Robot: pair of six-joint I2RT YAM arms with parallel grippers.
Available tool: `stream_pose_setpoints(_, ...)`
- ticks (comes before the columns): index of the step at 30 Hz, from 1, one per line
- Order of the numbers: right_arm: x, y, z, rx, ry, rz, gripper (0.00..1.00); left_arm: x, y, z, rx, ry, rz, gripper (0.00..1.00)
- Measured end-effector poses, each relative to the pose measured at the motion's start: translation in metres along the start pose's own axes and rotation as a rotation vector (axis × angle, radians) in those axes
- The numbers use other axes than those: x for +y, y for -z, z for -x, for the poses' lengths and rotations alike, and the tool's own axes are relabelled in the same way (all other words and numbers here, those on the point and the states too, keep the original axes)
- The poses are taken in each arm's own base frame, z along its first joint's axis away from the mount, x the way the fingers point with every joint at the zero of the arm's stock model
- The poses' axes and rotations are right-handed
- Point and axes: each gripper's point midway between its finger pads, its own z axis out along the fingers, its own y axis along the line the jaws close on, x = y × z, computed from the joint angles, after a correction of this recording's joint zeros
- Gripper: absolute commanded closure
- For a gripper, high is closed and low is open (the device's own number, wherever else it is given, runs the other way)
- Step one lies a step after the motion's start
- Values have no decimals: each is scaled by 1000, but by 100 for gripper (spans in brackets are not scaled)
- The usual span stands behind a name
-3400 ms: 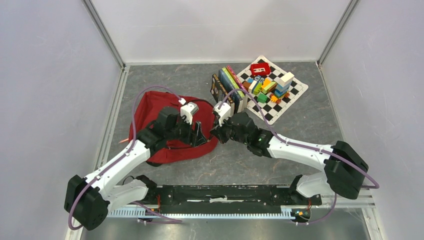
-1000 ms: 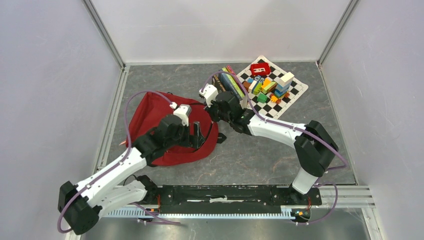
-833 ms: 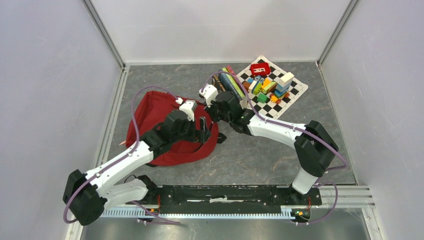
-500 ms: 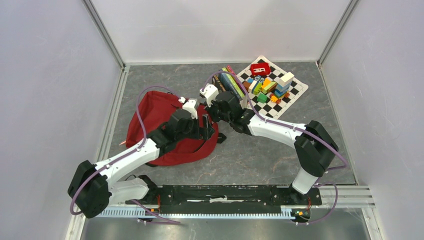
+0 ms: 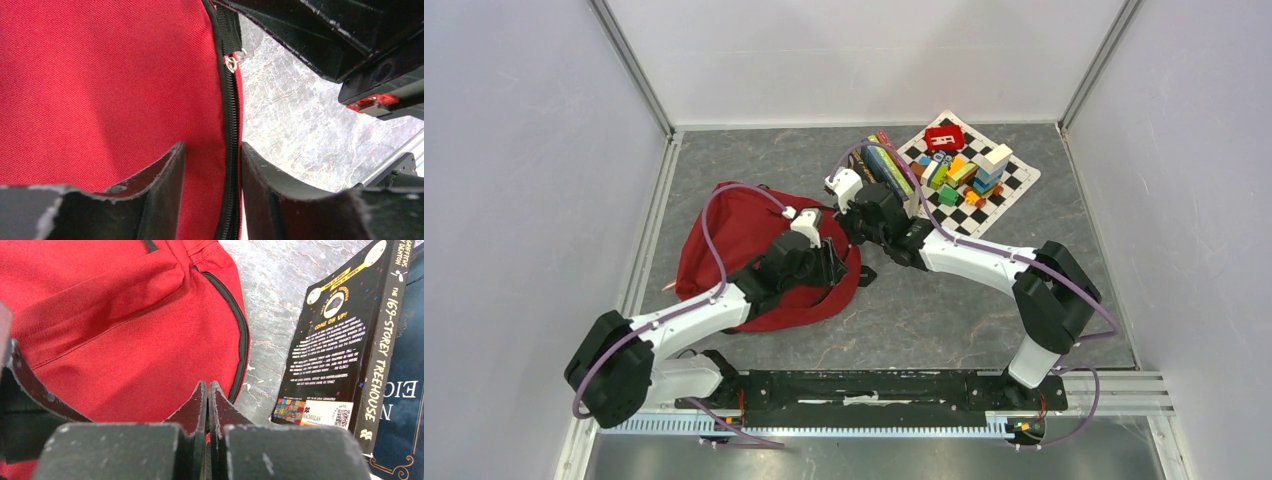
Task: Pack the student bag
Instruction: Unzip the student bag at the center of the board.
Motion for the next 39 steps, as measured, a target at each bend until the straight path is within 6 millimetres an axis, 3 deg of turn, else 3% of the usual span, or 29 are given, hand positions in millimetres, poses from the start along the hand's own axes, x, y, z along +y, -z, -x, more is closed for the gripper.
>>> stream_pose_setpoints(5, -3, 0, -1, 5, 0, -16, 100, -3, -3, -5, 9, 8, -8, 88)
stream_pose_setpoints(8, -6, 1, -2, 11, 7, -34, 100, -2, -1, -6, 5, 5, -8, 98)
stream_pose_setpoints(16, -23, 7, -3, 34, 84, -109, 100, -7, 23, 5, -46, -37, -47, 98)
stream_pose_setpoints(24, -32, 9, 17, 19, 131, -139, 100, -5, 35, -4, 9, -112, -54, 98)
stream_pose_setpoints(31, -39, -8, 22, 29, 163, -147, 100, -3, 55, -3, 32, -142, -42, 98)
stream_pose_setpoints(39, -35, -29, 12, 48, 164, -110, 100, 2, 67, -22, 112, -141, -38, 98)
